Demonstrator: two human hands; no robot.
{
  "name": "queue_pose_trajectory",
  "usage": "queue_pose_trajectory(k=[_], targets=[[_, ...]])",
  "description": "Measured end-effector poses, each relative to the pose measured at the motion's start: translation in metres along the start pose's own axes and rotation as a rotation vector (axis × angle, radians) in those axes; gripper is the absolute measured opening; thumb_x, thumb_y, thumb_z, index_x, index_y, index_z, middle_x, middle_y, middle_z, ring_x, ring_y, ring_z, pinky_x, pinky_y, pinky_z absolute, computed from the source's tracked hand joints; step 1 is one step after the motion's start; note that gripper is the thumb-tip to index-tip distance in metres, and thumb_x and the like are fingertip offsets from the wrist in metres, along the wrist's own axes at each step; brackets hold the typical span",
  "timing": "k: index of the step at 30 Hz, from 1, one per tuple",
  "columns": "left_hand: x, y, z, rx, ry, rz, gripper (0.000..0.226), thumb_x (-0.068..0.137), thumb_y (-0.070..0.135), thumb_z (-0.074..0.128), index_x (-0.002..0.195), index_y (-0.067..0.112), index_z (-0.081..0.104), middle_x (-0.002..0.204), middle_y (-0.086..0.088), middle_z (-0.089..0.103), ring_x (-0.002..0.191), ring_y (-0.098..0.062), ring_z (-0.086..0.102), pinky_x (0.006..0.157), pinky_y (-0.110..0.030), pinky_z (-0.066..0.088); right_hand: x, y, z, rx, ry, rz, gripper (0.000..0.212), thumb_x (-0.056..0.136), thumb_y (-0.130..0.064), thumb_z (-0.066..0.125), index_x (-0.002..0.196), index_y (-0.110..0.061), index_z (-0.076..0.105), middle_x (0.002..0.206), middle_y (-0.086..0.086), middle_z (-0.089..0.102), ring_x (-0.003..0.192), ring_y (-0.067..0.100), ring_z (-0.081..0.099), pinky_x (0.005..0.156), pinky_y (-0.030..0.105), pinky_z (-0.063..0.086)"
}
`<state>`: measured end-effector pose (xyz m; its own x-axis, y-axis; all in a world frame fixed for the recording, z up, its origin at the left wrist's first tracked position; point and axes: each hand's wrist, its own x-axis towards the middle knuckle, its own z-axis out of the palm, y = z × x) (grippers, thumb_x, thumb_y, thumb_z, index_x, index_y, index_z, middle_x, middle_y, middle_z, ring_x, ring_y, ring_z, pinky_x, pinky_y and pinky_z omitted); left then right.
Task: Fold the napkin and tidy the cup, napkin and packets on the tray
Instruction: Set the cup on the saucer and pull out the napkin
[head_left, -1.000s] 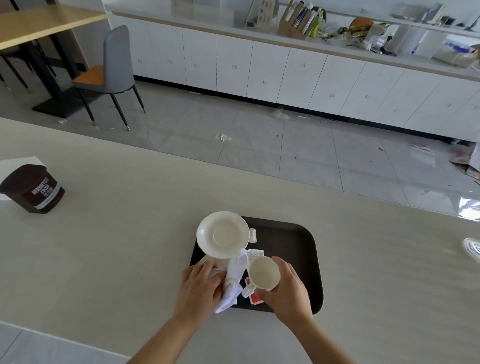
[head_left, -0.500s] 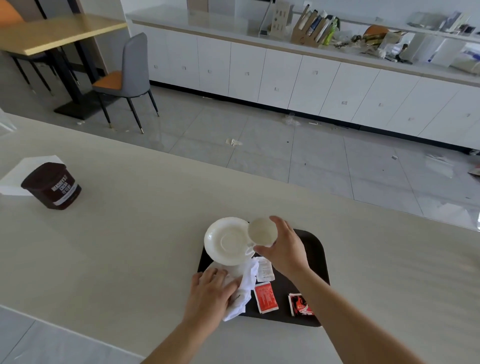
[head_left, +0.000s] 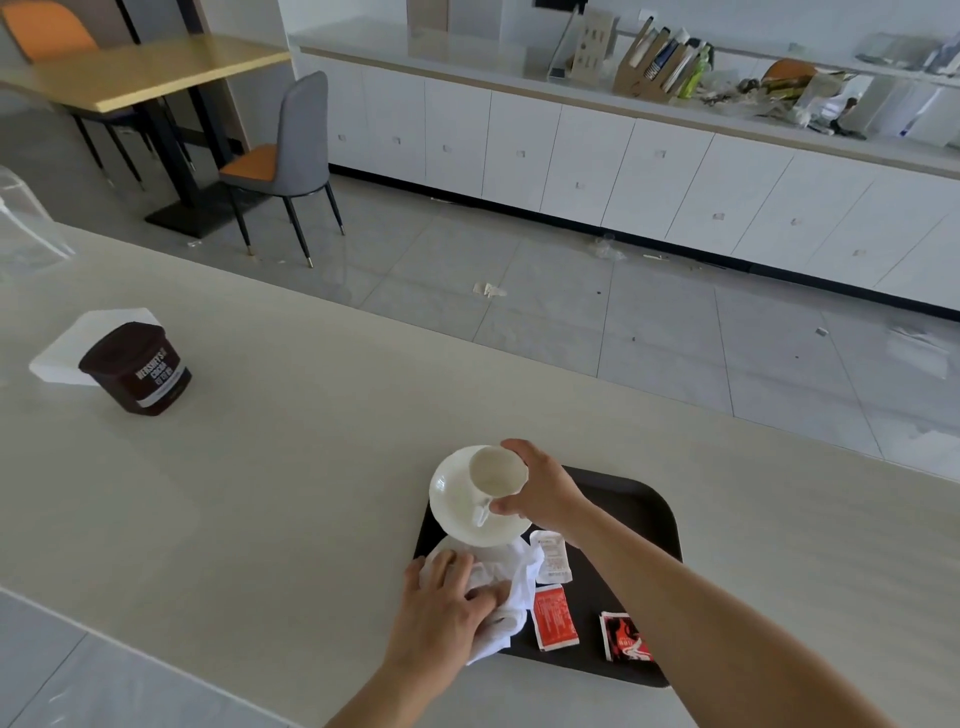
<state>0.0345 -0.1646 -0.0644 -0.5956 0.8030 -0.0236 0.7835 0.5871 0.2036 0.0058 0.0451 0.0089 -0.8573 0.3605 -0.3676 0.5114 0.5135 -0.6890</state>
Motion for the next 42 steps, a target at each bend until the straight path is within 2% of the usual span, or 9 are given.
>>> queue_pose_trajectory(k=[8, 12, 14, 16, 19, 23, 29, 37, 42], targets=[[-0.001, 0.000, -0.002, -0.017, 0.013, 0.024, 0.036, 0.073, 0.050, 0.063, 0.107, 0.045, 0.055, 0.102, 0.002, 0.059, 0.098, -0.025, 0.057, 0.085, -0.046, 0.045, 0.013, 0.004, 0.000, 0.046, -0.108, -0.010, 0.086, 0.066, -0.020, 0.084, 0.137, -0.046, 0.043, 0.122, -0.006, 0.053, 0.078, 0.014, 0.057, 0.054, 0.024, 0.052], [-0.001, 0.001, -0.005, -0.012, -0.020, 0.024, 0.039, 0.070, 0.045, 0.063, 0.108, 0.045, 0.054, 0.104, 0.002, 0.059, 0.100, -0.025, 0.058, 0.085, -0.047, 0.047, 0.012, 0.006, -0.002, -0.043, -0.115, -0.052, 0.098, 0.065, -0.017, 0.086, 0.145, -0.041, 0.035, 0.134, -0.011, 0.049, 0.093, 0.014, 0.053, 0.087, 0.040, 0.055], [-0.002, 0.000, -0.005, -0.003, -0.036, 0.028, 0.045, 0.066, 0.041, 0.067, 0.109, 0.045, 0.054, 0.106, 0.001, 0.060, 0.103, -0.026, 0.058, 0.084, -0.048, 0.048, 0.006, 0.011, -0.003, -0.050, -0.087, -0.048, 0.102, 0.066, -0.016, 0.086, 0.149, -0.035, 0.030, 0.132, -0.015, 0.045, 0.098, 0.013, 0.052, 0.092, 0.040, 0.053], [-0.003, 0.000, -0.005, -0.005, -0.029, 0.031, 0.047, 0.066, 0.039, 0.069, 0.110, 0.044, 0.055, 0.107, 0.000, 0.061, 0.105, -0.026, 0.058, 0.085, -0.049, 0.048, -0.008, 0.015, 0.002, -0.015, 0.061, -0.013, 0.079, 0.071, -0.025, 0.083, 0.139, -0.031, 0.044, 0.123, -0.016, 0.052, 0.096, 0.011, 0.056, 0.075, 0.027, 0.051], [-0.003, 0.000, -0.002, -0.009, -0.019, 0.032, 0.048, 0.066, 0.039, 0.070, 0.111, 0.042, 0.055, 0.110, -0.001, 0.061, 0.108, -0.027, 0.057, 0.087, -0.050, 0.047, -0.030, 0.015, 0.022, -0.025, 0.305, 0.039, 0.024, 0.079, -0.046, 0.072, 0.092, -0.029, 0.061, 0.086, -0.013, 0.063, 0.078, 0.009, 0.060, 0.061, 0.022, 0.043], [-0.004, -0.001, 0.000, -0.001, -0.020, 0.032, 0.051, 0.063, 0.036, 0.070, 0.112, 0.041, 0.057, 0.113, -0.002, 0.063, 0.108, -0.027, 0.056, 0.088, -0.050, 0.047, -0.039, -0.001, 0.048, -0.154, 0.194, 0.104, 0.045, 0.079, -0.064, 0.057, 0.066, -0.021, 0.060, 0.060, -0.006, 0.060, 0.061, 0.014, 0.058, 0.050, 0.027, 0.039], [-0.004, 0.000, 0.001, -0.012, -0.001, 0.028, 0.055, 0.063, 0.035, 0.072, 0.116, 0.042, 0.058, 0.114, -0.002, 0.062, 0.108, -0.028, 0.054, 0.089, -0.050, 0.047, -0.033, -0.007, 0.050, -0.126, 0.233, 0.143, 0.038, 0.084, -0.056, 0.060, 0.082, -0.020, 0.073, 0.078, -0.002, 0.071, 0.076, 0.021, 0.064, 0.058, 0.029, 0.047], [-0.005, 0.000, -0.001, -0.060, 0.015, 0.012, 0.049, 0.069, 0.034, 0.068, 0.116, 0.043, 0.057, 0.116, -0.001, 0.060, 0.112, -0.027, 0.050, 0.092, -0.050, 0.045, -0.034, -0.004, 0.052, -0.083, 0.203, 0.082, 0.038, 0.086, -0.051, 0.063, 0.081, -0.014, 0.072, 0.074, -0.001, 0.073, 0.076, 0.019, 0.066, 0.070, 0.032, 0.053], [-0.008, -0.005, 0.003, -0.169, 0.028, -0.049, 0.040, 0.091, 0.041, 0.035, 0.129, 0.055, 0.042, 0.134, 0.012, 0.043, 0.131, -0.013, 0.033, 0.111, -0.039, 0.017, -0.036, -0.003, 0.049, -0.083, 0.209, 0.074, 0.039, 0.086, -0.050, 0.065, 0.073, -0.013, 0.067, 0.073, -0.002, 0.072, 0.075, 0.019, 0.064, 0.069, 0.033, 0.053]])
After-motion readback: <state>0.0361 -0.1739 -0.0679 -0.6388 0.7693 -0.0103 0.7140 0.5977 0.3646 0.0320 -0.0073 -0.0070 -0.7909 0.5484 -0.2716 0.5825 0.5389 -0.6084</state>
